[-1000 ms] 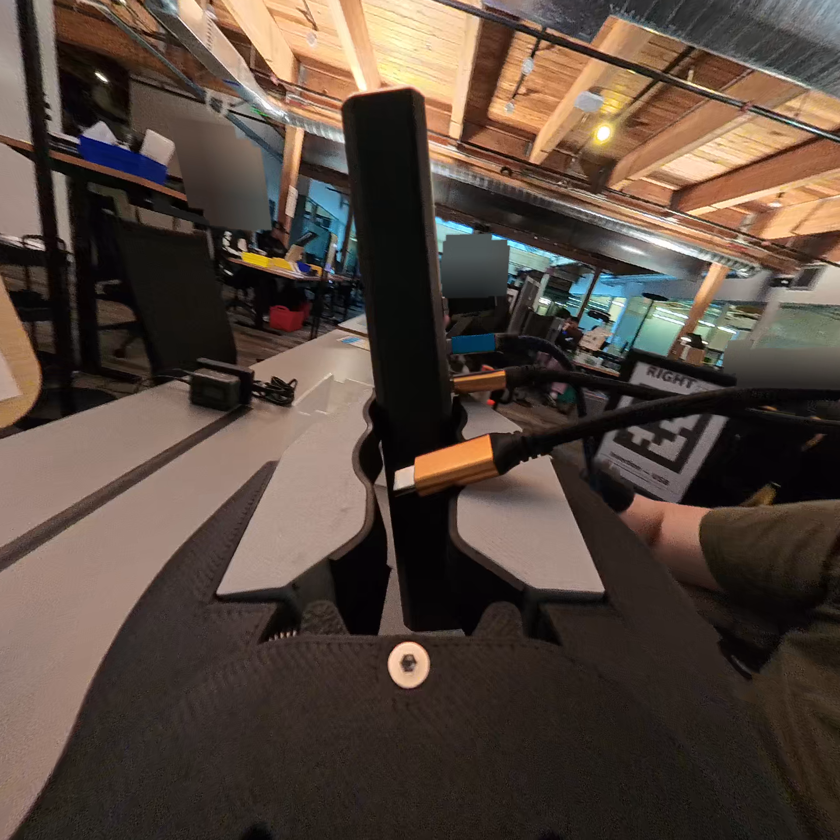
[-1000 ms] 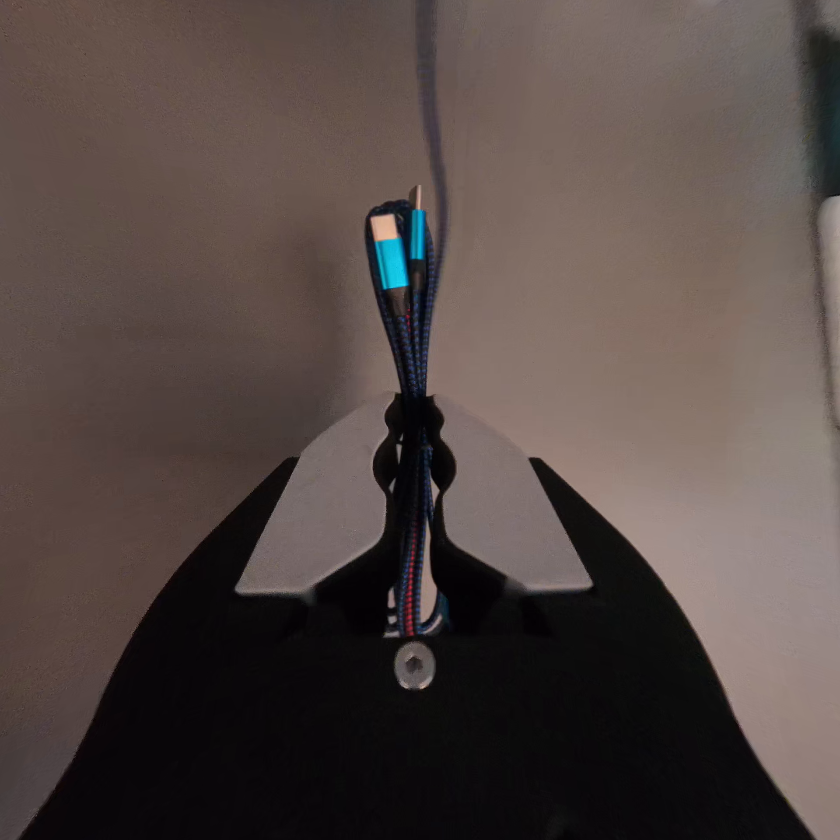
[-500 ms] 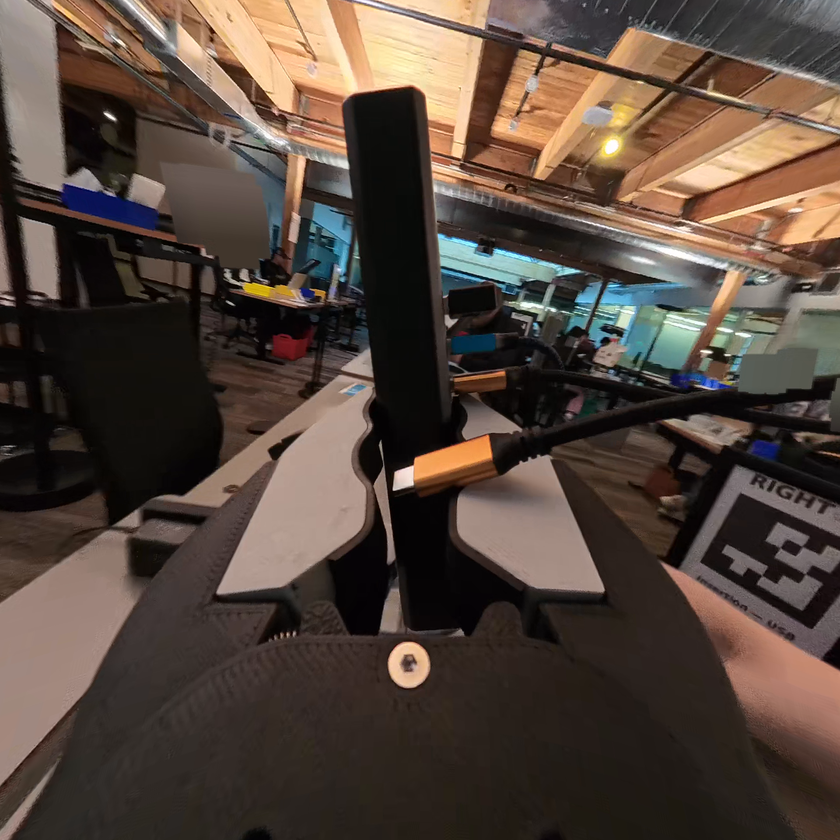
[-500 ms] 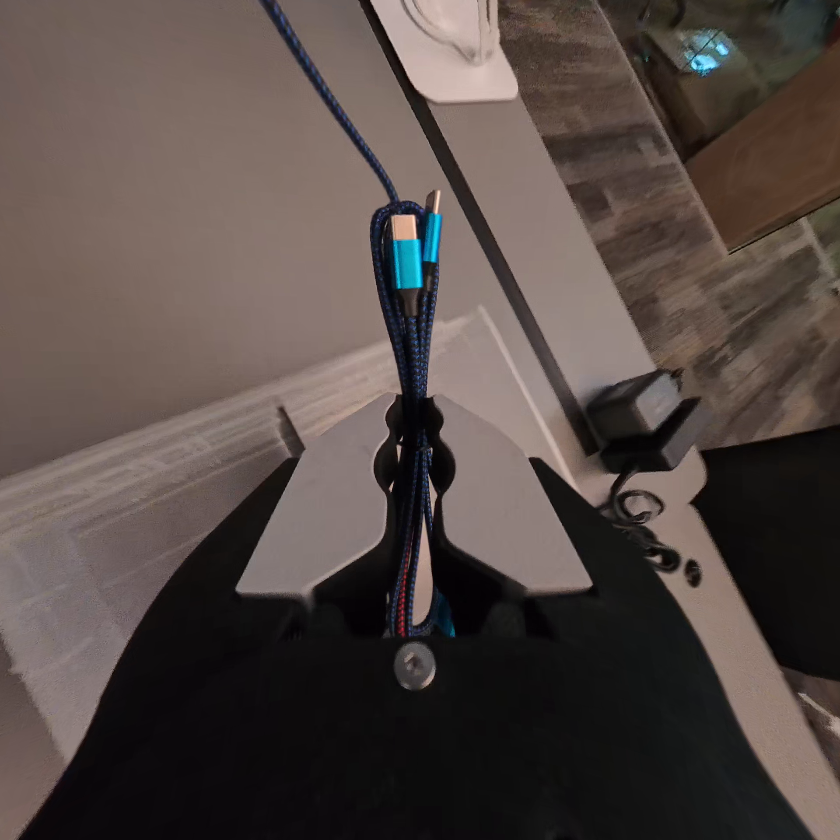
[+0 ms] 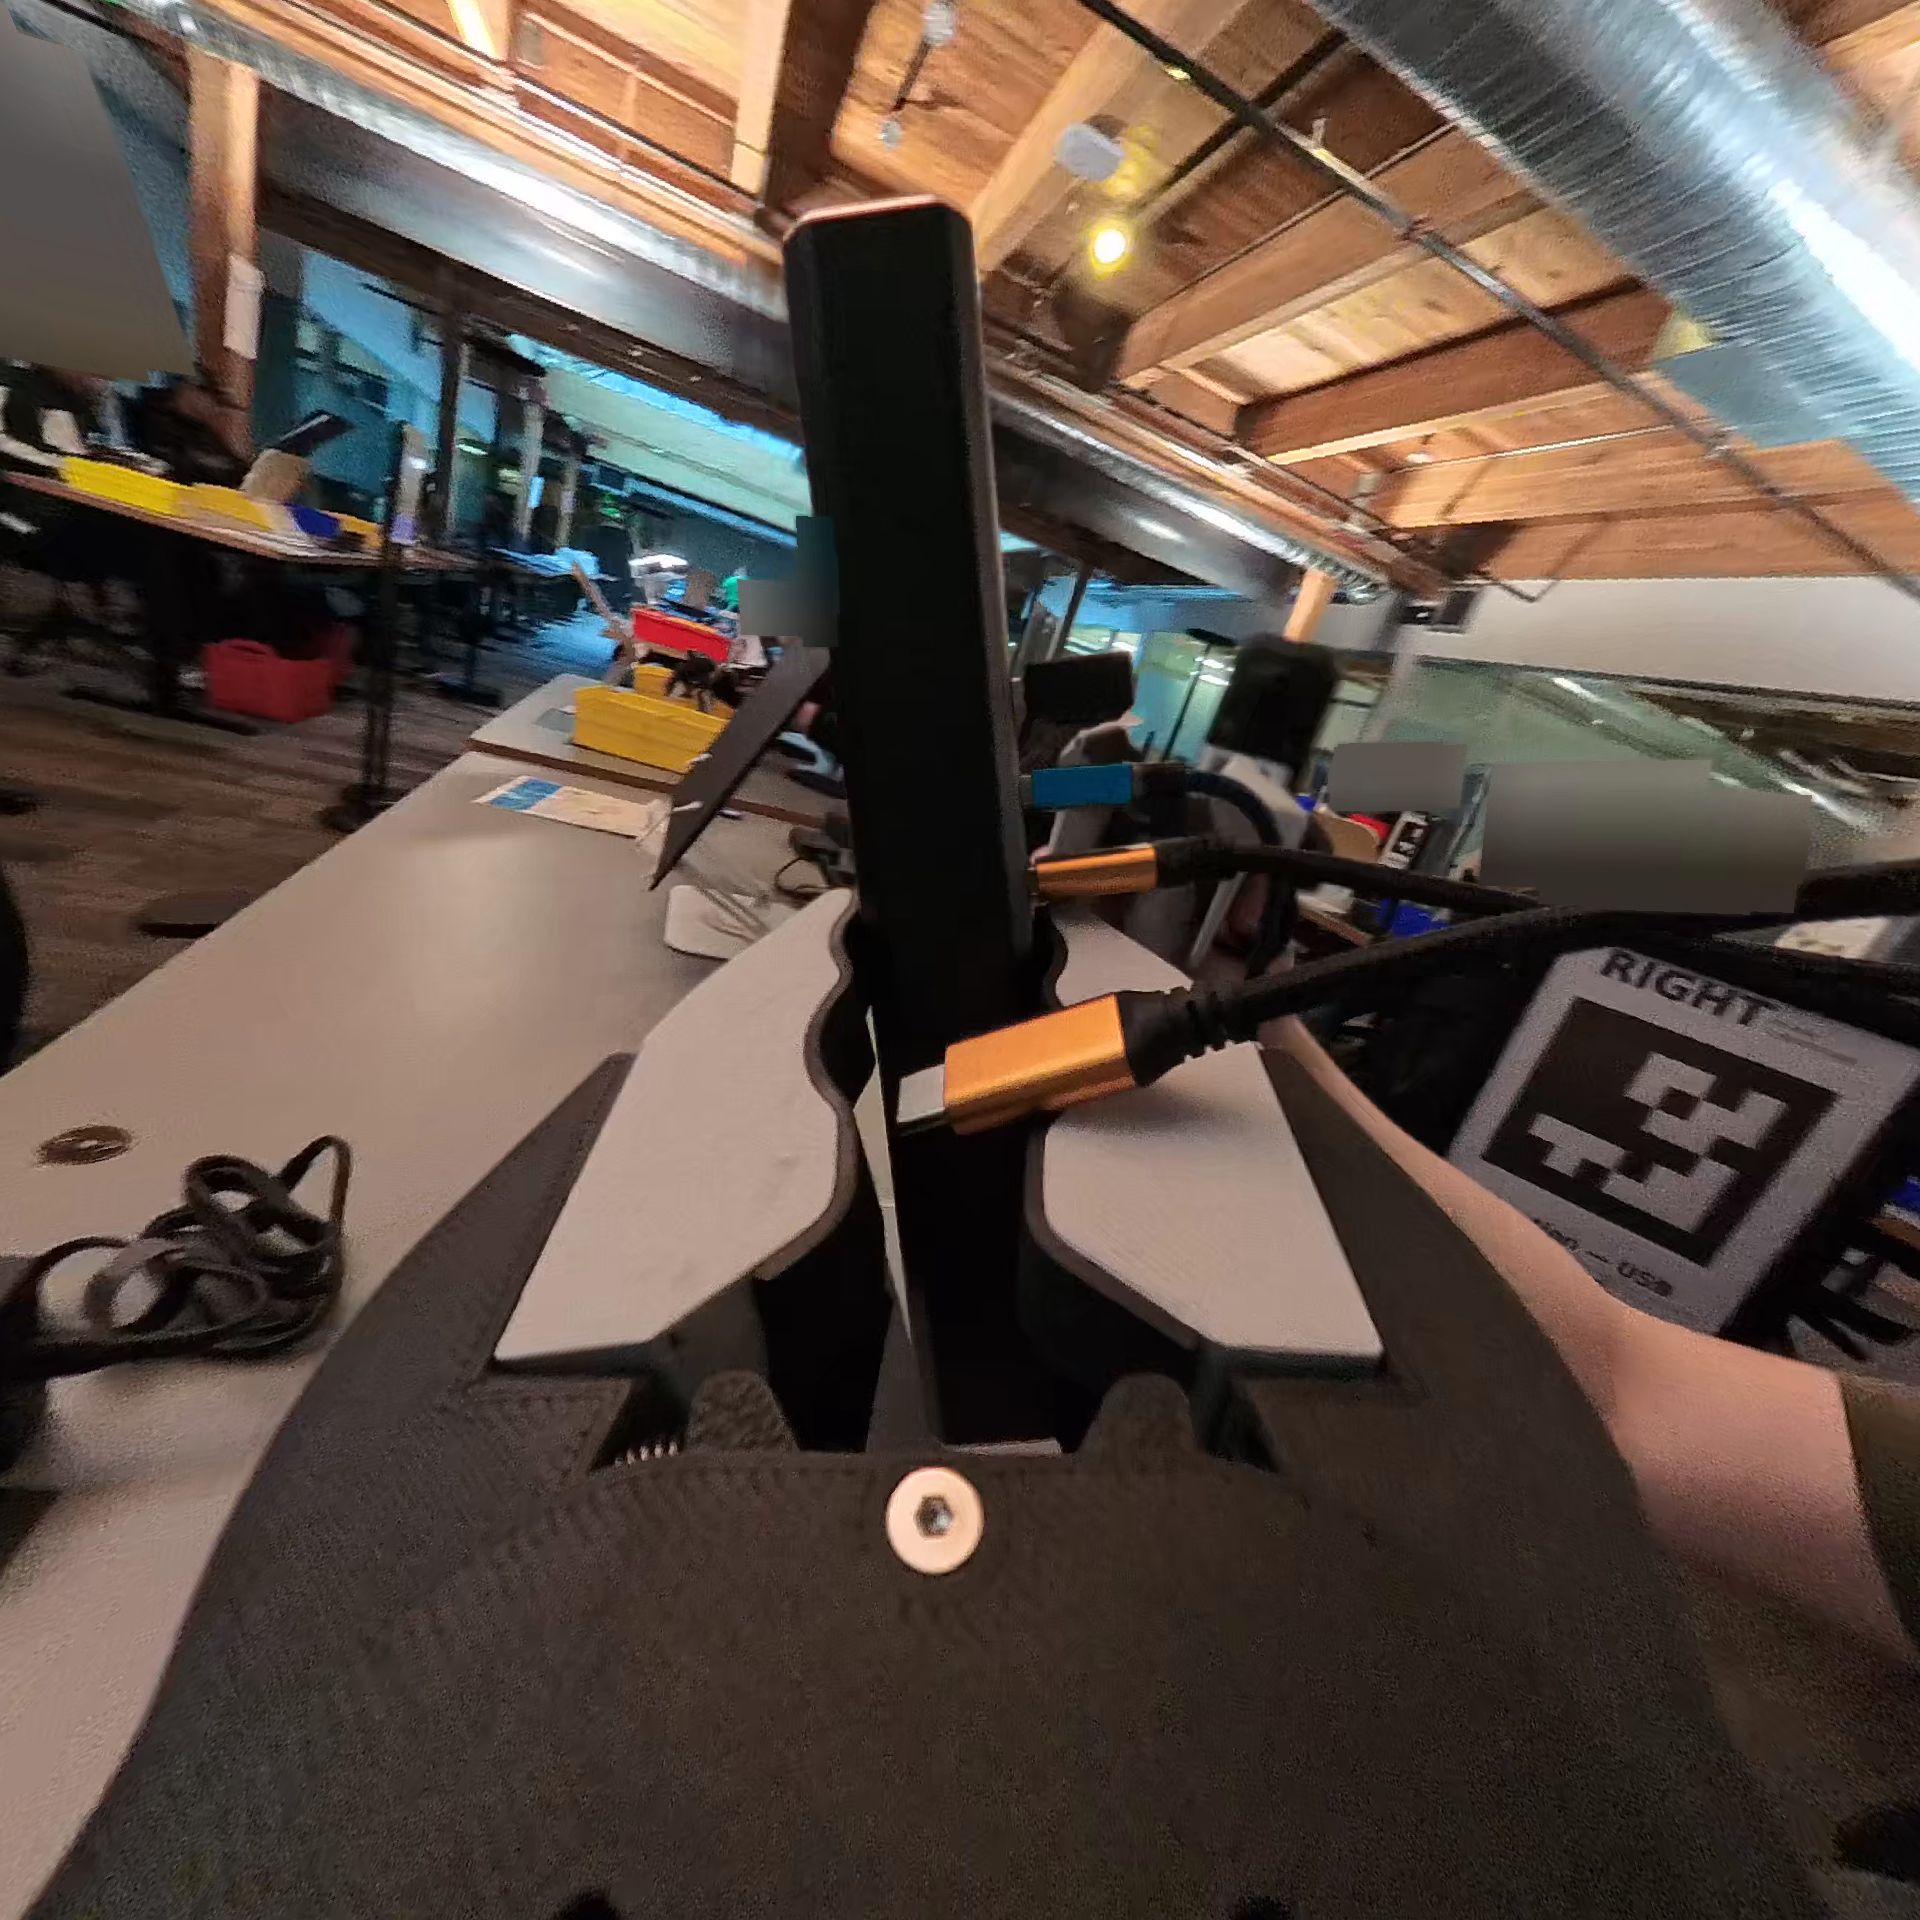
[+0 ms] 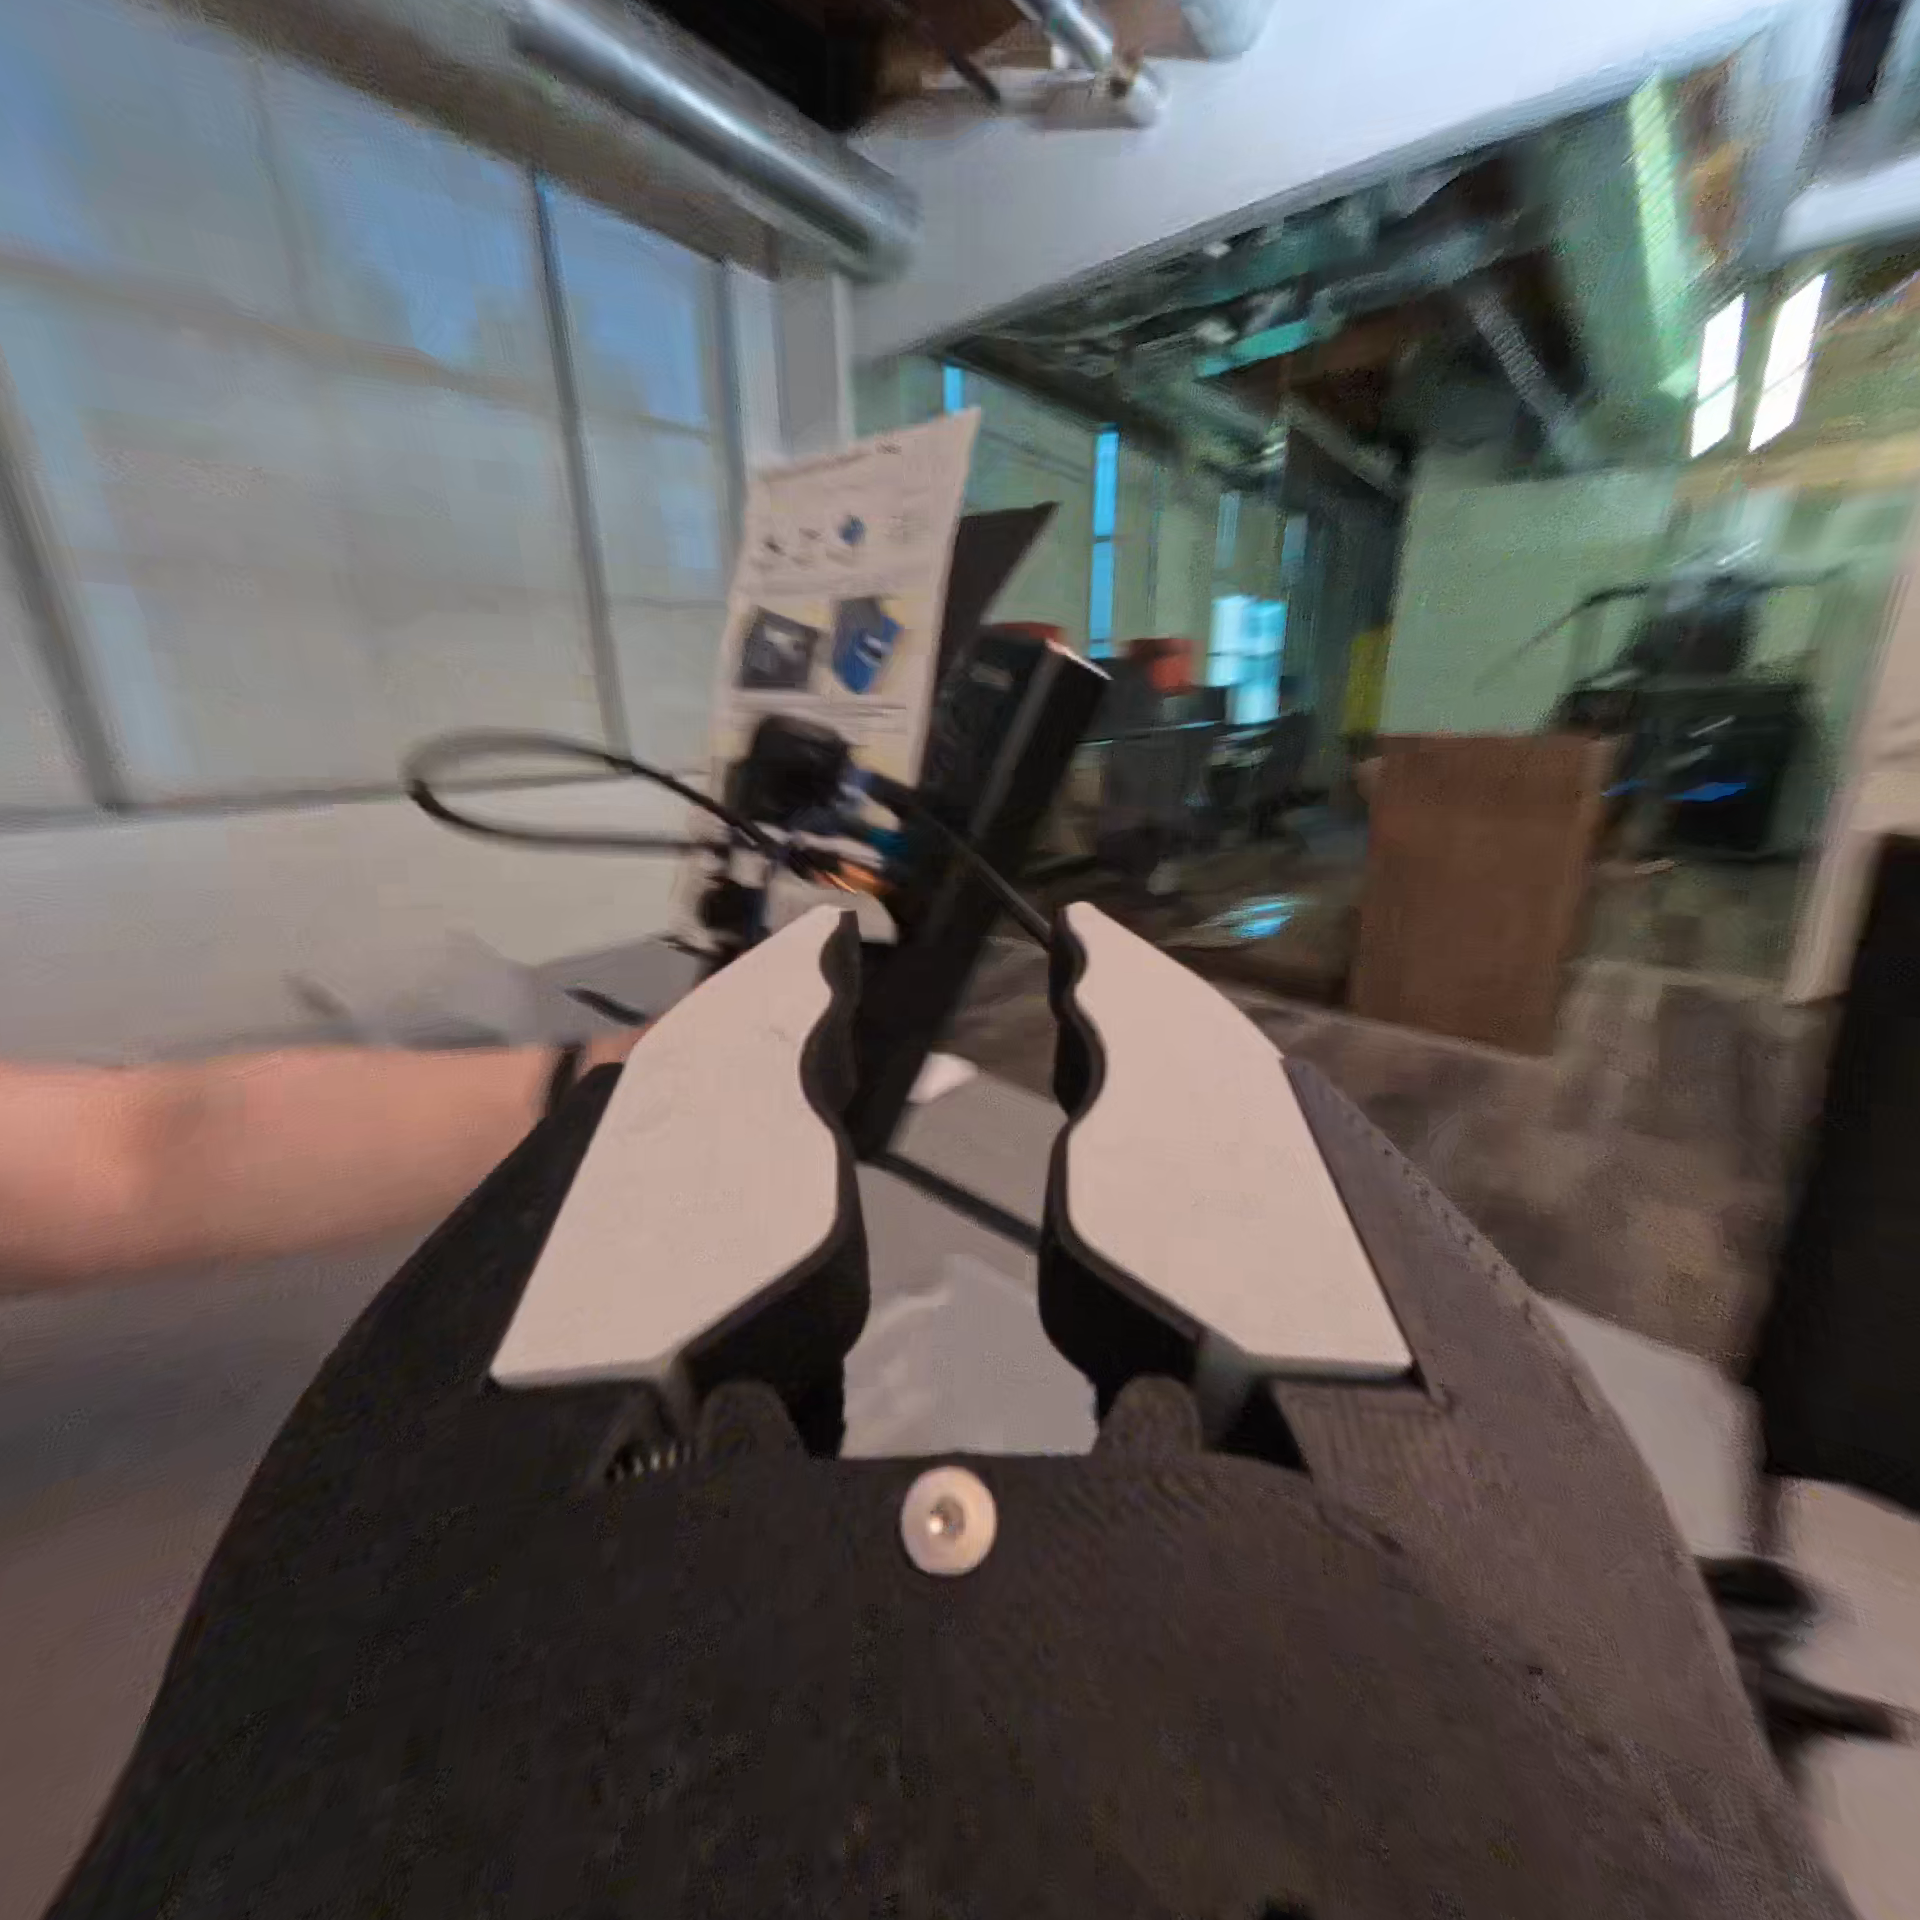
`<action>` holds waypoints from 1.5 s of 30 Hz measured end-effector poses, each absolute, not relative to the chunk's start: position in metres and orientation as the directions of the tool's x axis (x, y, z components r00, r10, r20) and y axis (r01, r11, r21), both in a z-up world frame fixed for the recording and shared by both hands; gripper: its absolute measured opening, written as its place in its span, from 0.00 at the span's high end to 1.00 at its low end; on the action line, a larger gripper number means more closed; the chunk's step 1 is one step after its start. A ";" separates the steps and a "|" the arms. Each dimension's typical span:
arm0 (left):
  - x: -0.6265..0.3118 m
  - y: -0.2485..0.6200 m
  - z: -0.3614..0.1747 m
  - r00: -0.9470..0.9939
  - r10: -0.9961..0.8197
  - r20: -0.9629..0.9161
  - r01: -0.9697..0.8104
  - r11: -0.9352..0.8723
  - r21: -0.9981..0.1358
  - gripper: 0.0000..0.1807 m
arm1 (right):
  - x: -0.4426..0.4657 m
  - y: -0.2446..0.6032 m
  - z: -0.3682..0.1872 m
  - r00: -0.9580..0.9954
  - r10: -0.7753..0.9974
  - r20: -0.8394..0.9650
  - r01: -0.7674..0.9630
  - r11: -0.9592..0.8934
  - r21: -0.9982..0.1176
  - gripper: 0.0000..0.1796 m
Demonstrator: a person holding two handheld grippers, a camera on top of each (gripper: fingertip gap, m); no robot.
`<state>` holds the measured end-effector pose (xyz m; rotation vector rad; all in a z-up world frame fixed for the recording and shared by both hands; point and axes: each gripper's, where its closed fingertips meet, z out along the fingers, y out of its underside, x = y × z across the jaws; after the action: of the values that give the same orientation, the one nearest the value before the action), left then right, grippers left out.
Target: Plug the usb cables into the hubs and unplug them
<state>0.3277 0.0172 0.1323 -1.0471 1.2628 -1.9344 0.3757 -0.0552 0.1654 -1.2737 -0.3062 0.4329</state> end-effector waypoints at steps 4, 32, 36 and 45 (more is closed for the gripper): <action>0.325 0.006 0.134 -0.584 -0.759 0.289 0.092 -0.415 -0.905 0.85 | 0.332 -0.040 0.148 0.684 0.660 -0.310 -0.276 -0.159 -0.948 0.86; 0.315 -0.025 0.119 -0.638 -0.710 0.298 -0.105 -0.304 -0.947 0.85 | 0.305 0.005 0.148 0.576 0.655 -0.490 -0.524 -0.164 -0.836 0.84; 0.317 -0.024 0.115 -0.624 -0.713 0.320 -0.119 -0.319 -0.940 0.85 | 0.307 0.006 0.143 0.608 0.637 -0.474 -0.489 -0.169 -0.856 0.84; 0.280 0.034 0.078 -0.424 -0.832 0.358 -0.100 -0.350 -0.931 0.70 | 0.363 0.004 0.154 0.770 0.523 -0.366 -0.373 -0.097 -0.923 0.84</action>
<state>0.2799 0.0344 0.0784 -1.2502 1.3530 -1.8271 0.3627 0.0038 0.1543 -1.4891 -0.1275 0.7541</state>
